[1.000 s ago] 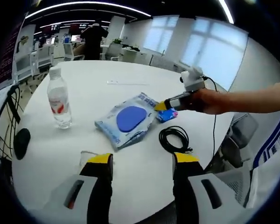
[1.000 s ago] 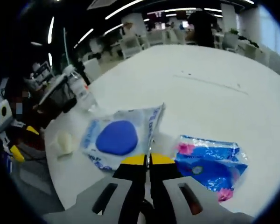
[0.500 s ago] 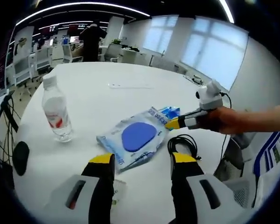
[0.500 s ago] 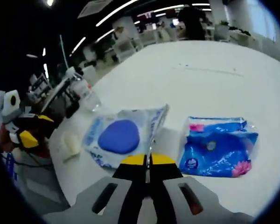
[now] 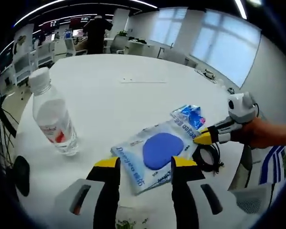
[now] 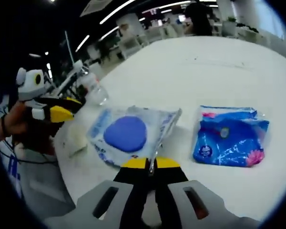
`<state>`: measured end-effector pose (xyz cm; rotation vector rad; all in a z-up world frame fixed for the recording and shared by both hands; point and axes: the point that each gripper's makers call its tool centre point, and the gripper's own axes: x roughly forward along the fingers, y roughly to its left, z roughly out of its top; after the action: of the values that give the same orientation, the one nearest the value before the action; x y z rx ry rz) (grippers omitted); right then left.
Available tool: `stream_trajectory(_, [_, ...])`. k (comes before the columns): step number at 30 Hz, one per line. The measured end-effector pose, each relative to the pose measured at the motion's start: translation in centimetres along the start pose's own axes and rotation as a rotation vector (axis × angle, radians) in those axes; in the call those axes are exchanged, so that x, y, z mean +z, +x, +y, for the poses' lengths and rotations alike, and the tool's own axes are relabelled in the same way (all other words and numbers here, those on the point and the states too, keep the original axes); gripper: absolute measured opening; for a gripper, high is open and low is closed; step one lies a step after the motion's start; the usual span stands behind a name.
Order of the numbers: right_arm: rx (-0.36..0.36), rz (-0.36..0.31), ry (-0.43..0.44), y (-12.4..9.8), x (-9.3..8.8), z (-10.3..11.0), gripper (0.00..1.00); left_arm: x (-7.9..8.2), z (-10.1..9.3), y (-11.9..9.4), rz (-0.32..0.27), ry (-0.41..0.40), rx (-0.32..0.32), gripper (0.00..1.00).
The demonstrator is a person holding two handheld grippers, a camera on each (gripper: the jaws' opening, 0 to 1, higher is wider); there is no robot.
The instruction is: Arrange the tabletop items into an orderly group along one side of the table until the central work area is clear of visible clutter.
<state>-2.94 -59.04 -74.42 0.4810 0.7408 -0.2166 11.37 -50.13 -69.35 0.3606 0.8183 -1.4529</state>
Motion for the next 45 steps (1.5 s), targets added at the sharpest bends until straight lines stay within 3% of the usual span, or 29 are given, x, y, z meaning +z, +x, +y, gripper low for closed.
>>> stream_trajectory(6, [0.019,0.02,-0.031,0.0,-1.0,0.3,0.05,-0.9,1.4,1.9,0.079,-0.019,0.011,0.38])
stream_trajectory(16, [0.031,0.026,-0.019,0.0,-1.1,0.0,0.06,-3.4,1.8,3.4,0.211,-0.019,0.02,0.3])
stream_trajectory(19, [0.037,0.024,-0.015,0.3,-1.0,0.0,0.05,-3.7,1.6,3.7,0.231,-0.019,0.01,0.25])
stream_trajectory(24, [0.037,0.022,-0.015,0.9,-0.5,-0.1,0.01,-4.3,2.4,4.0,0.267,-0.01,0.036,0.08])
stream_trajectory(33, [0.022,0.007,-0.011,0.9,0.7,-0.8,0.0,-3.2,2.5,5.1,0.253,-0.039,0.03,0.02])
stream_trajectory(45, [-0.022,-0.016,0.02,0.4,2.2,-4.1,0.0,-0.1,1.9,7.9,0.187,-0.08,0.035,0.01])
